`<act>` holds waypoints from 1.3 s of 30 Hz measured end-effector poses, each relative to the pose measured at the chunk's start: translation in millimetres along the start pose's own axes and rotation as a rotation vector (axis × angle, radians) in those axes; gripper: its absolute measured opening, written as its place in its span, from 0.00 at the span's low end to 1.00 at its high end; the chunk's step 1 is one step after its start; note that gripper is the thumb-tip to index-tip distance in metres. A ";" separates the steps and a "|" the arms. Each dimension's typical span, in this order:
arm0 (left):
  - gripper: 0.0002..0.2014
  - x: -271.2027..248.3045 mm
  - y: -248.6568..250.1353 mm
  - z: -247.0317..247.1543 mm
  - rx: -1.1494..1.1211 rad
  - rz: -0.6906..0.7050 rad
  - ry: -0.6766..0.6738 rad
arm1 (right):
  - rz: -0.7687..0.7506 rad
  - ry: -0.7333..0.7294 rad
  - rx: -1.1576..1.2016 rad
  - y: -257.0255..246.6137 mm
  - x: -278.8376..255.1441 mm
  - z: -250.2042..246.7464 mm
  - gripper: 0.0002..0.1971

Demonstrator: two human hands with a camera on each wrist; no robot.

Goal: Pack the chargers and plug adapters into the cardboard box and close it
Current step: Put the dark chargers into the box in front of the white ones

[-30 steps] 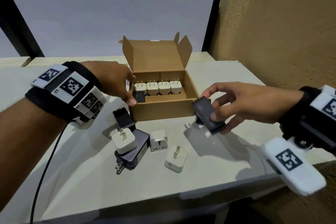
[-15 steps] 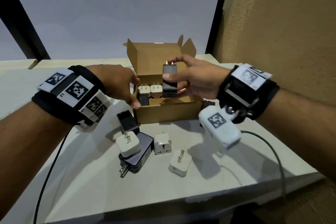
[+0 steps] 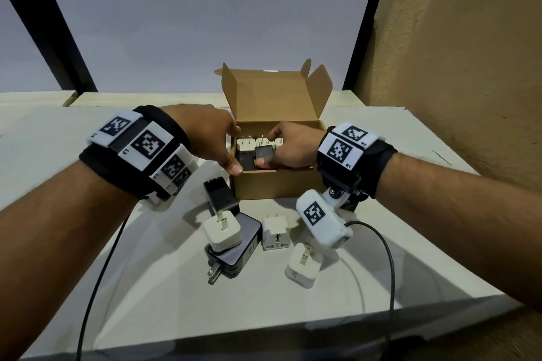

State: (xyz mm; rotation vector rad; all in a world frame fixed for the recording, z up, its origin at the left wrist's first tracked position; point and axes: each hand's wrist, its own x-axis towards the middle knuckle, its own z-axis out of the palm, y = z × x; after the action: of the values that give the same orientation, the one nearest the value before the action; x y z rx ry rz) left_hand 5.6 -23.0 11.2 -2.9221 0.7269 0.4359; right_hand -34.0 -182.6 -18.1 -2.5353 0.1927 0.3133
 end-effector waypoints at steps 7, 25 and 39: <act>0.46 3.0 0.4 0.2 0.016 -0.003 -0.003 | -0.003 -0.035 -0.175 -4.4 10.9 4.9 0.23; 0.45 1.5 3.6 -0.5 0.029 0.008 -0.036 | -0.132 0.108 -0.240 25.1 -14.1 -35.6 0.21; 0.46 4.3 5.6 -1.7 0.076 -0.008 -0.035 | 0.210 0.029 0.066 113.7 -34.2 -49.1 0.16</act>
State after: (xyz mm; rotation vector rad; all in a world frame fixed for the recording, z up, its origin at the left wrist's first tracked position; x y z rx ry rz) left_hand 7.0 -30.1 11.4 -2.8387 0.7110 0.4469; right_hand -81.2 -301.6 -29.1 -2.4587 0.4740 0.3460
